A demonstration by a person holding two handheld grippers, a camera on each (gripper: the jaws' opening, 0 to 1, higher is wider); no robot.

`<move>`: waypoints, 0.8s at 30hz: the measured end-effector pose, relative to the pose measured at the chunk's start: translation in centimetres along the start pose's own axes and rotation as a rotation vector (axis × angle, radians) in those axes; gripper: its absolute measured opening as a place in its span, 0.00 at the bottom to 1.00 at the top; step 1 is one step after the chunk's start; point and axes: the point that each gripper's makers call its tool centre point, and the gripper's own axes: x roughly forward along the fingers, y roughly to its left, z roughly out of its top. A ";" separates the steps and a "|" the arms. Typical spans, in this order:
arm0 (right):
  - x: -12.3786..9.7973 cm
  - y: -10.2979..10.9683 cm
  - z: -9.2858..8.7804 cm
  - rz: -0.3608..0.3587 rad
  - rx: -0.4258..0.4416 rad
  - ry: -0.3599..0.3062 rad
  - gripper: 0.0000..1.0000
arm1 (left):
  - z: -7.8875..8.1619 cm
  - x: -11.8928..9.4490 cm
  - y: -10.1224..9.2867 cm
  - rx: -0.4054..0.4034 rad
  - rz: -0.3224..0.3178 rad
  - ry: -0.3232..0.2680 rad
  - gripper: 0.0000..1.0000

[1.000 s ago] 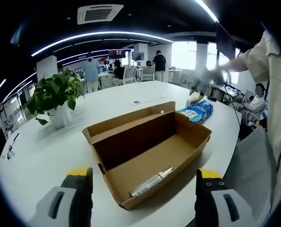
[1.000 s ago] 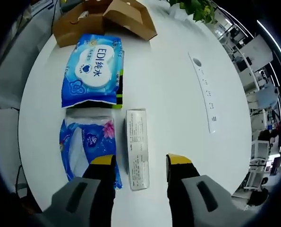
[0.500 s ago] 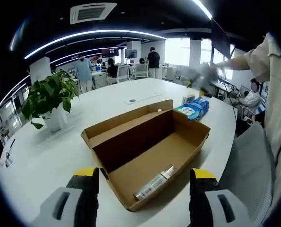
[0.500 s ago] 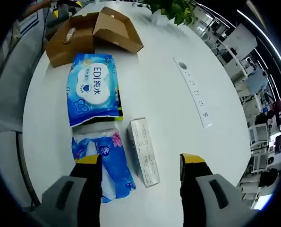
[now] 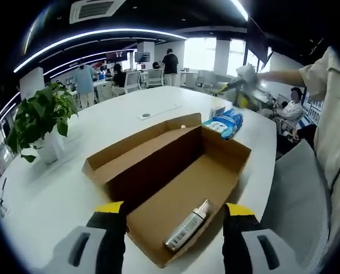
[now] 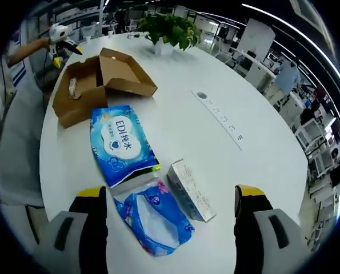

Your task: Operate the shoe box by opening the lid, removing the specified soft item, and placing it in the target area until the item is outside and the box remains undamaged.

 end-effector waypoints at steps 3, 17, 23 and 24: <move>-0.5 0.8 0.0 -0.007 0.023 -0.023 0.94 | -0.2 0.5 0.0 0.021 -0.021 0.024 0.69; -2.3 4.8 0.1 -0.022 0.116 -0.111 0.96 | -1.4 2.7 -0.3 0.130 -0.146 0.163 0.62; -3.0 7.1 0.4 0.003 0.149 -0.148 0.96 | -1.7 3.7 -0.4 0.170 -0.194 0.219 0.61; -3.1 7.3 0.4 0.003 0.150 -0.152 0.96 | -1.7 3.8 -0.4 0.175 -0.201 0.224 0.61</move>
